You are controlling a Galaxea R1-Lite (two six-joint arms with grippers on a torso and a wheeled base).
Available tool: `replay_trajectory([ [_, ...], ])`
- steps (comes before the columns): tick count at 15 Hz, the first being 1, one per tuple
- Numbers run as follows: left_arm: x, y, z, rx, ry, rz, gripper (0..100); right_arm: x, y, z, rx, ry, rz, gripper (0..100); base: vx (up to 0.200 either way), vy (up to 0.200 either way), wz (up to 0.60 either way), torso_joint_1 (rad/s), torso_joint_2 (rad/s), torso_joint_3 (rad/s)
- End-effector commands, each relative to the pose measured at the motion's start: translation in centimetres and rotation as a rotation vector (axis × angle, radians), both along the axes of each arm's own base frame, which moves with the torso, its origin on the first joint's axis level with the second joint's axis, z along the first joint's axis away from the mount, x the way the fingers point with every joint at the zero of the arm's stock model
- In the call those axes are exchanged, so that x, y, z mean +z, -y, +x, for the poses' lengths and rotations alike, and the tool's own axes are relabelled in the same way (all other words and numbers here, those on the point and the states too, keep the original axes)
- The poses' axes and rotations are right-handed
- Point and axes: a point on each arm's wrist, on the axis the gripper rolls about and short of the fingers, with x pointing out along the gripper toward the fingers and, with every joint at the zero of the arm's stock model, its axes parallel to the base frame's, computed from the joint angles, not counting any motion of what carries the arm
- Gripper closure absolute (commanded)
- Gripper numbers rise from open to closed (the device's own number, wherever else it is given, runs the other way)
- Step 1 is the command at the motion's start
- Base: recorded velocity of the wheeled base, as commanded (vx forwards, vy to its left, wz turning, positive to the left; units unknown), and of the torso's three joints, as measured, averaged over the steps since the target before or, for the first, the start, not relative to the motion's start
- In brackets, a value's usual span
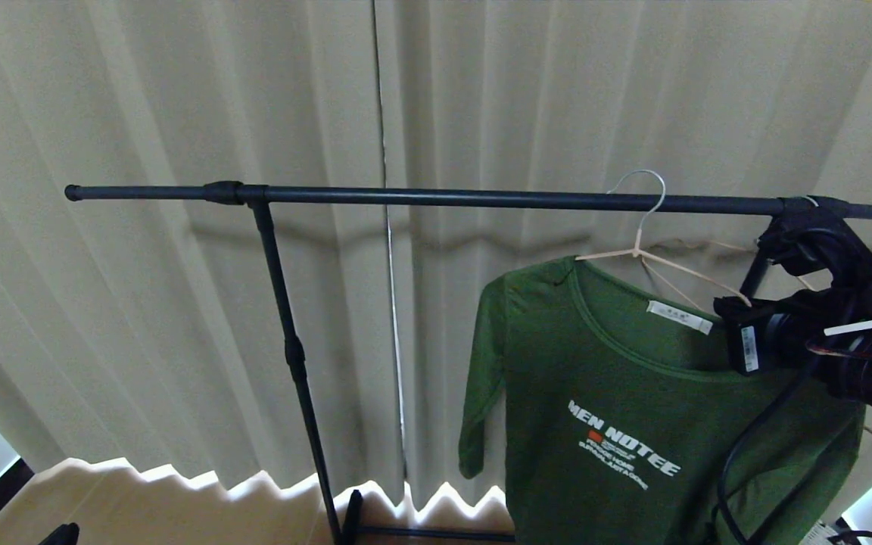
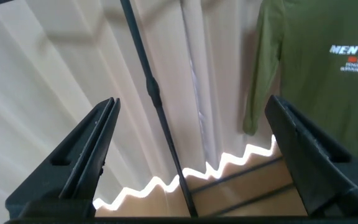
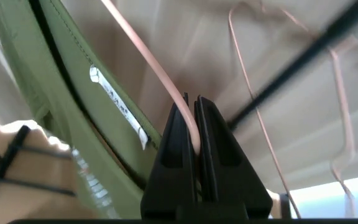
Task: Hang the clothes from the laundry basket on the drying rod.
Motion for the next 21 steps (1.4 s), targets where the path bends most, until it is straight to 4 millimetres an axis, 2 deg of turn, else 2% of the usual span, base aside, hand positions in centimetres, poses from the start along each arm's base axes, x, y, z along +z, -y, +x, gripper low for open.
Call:
replay_trajectory([
  [1,0.0,0.0,0.0,0.001,-0.002,0.001,0,0.0,-0.2,0.8,-0.008,-0.003,0.011,100,0.000,0.000,0.00,0.000,0.00,0.000],
  [5,-0.2,0.0,0.1,-0.001,-0.008,0.003,0,-0.5,-0.8,2.7,-0.015,-0.023,0.013,100,0.000,0.000,0.00,0.000,0.00,0.000],
  [11,-0.6,0.1,0.1,-0.021,-0.021,0.006,0,-3.0,-1.6,4.5,-0.027,-0.074,0.011,100,0.000,0.000,0.00,0.000,0.00,0.000],
  [12,-0.5,0.2,0.0,-0.060,-0.022,0.000,0,-3.2,-1.8,4.6,-0.024,-0.074,0.011,100,0.000,0.000,0.00,0.000,0.00,0.000],
  [20,-0.6,0.2,0.0,-0.062,-0.024,-0.002,0,-3.4,-2.6,3.9,0.013,-0.087,0.003,100,0.000,0.000,0.00,0.000,0.00,0.000],
  [21,-0.6,0.2,0.0,-0.062,-0.024,-0.002,0,-3.6,-2.6,3.7,0.013,-0.092,0.001,0,0.000,0.000,0.00,0.000,0.00,0.000],
])
